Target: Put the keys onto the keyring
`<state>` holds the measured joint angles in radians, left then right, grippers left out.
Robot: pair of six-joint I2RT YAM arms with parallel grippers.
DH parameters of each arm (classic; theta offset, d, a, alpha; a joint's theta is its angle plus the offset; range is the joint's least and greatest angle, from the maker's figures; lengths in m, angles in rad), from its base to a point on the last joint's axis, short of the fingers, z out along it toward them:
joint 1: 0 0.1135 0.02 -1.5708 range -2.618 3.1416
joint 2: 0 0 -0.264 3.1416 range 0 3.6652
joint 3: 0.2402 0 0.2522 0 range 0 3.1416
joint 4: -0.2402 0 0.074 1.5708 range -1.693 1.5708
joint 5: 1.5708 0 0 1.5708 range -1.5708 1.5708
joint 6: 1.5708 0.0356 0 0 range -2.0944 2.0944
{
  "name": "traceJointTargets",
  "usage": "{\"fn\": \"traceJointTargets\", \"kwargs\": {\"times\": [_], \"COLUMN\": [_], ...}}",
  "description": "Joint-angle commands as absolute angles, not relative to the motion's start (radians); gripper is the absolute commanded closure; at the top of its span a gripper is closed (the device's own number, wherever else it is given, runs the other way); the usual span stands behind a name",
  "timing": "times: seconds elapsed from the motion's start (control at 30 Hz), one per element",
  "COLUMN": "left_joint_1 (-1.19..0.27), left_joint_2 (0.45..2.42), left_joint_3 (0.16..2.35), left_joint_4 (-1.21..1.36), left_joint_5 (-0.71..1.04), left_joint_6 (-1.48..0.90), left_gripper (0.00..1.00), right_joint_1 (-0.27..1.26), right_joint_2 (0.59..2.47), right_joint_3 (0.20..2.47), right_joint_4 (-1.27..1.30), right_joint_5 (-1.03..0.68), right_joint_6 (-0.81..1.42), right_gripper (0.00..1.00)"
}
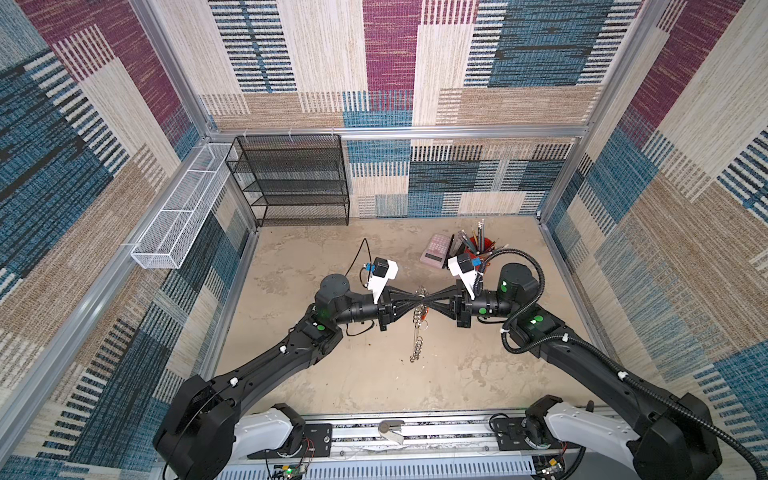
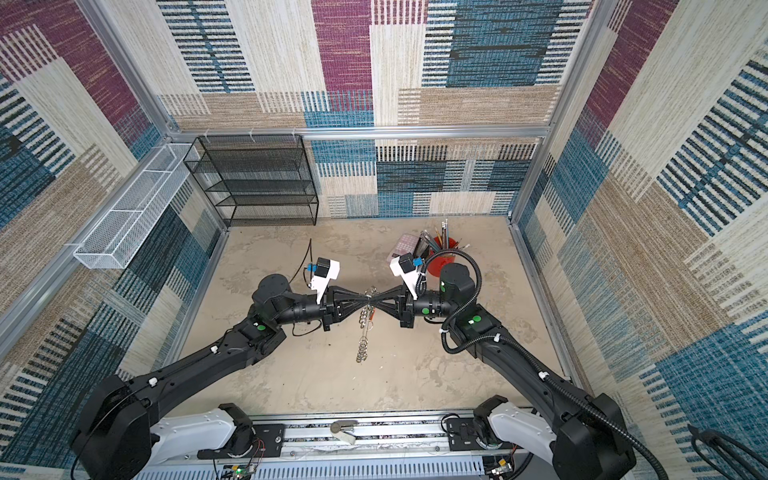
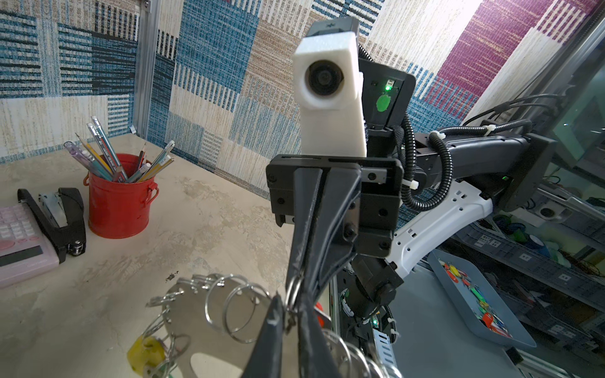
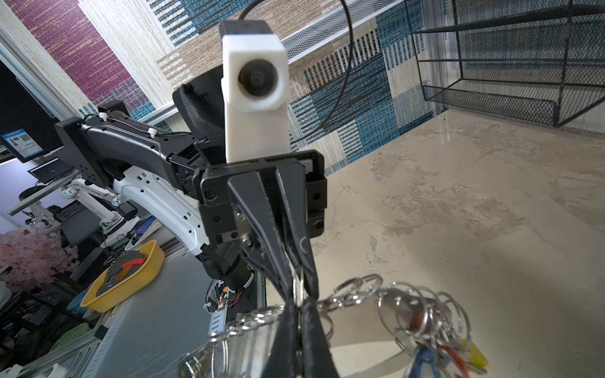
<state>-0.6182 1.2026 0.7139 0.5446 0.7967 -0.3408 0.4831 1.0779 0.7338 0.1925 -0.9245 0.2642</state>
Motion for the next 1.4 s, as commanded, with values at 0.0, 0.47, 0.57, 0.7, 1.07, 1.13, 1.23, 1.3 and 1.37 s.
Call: {"fn": "traceJointTargets", "kwargs": {"times": [0.0,0.47,0.57,0.7,1.07,1.13,1.23,1.3,1.37], "left_joint_1": [-0.609,-0.52,-0.52,-0.523,-0.614,-0.628,-0.645,-0.653,-0.658], "left_joint_2": [1.18,1.113,1.146,1.26,1.484,1.511,1.538,1.545,1.548], "left_joint_3": [0.736,0.976,1.118,1.305,1.612,1.643,1.668,1.671,1.67], "left_joint_4": [0.435,-0.204,-0.476,-0.736,-1.013,-1.044,-1.079,-1.079,-1.07], "left_joint_5": [0.824,0.919,0.895,0.895,0.792,0.773,0.742,0.724,0.716], "left_joint_6": [-0.269,0.154,0.416,0.604,0.765,0.777,0.79,0.788,0.783], "left_gripper": [0.82,0.61,0.55,0.55,0.63,0.65,0.67,0.68,0.69], "right_joint_1": [0.483,0.493,0.504,0.518,0.533,0.535,0.536,0.536,0.536], "right_joint_2": [1.069,1.076,1.081,1.088,1.08,1.076,1.071,1.069,1.069], "right_joint_3": [0.734,0.75,0.756,0.77,0.772,0.771,0.769,0.766,0.764], "right_joint_4": [0.209,0.173,0.155,0.139,0.117,0.119,0.12,0.121,0.123], "right_joint_5": [-0.885,-0.892,-0.898,-0.904,-0.903,-0.902,-0.903,-0.905,-0.906], "right_joint_6": [0.264,0.226,0.21,0.194,0.175,0.174,0.174,0.173,0.174], "right_gripper": [1.0,1.0,1.0,1.0,1.0,1.0,1.0,1.0,1.0]}}
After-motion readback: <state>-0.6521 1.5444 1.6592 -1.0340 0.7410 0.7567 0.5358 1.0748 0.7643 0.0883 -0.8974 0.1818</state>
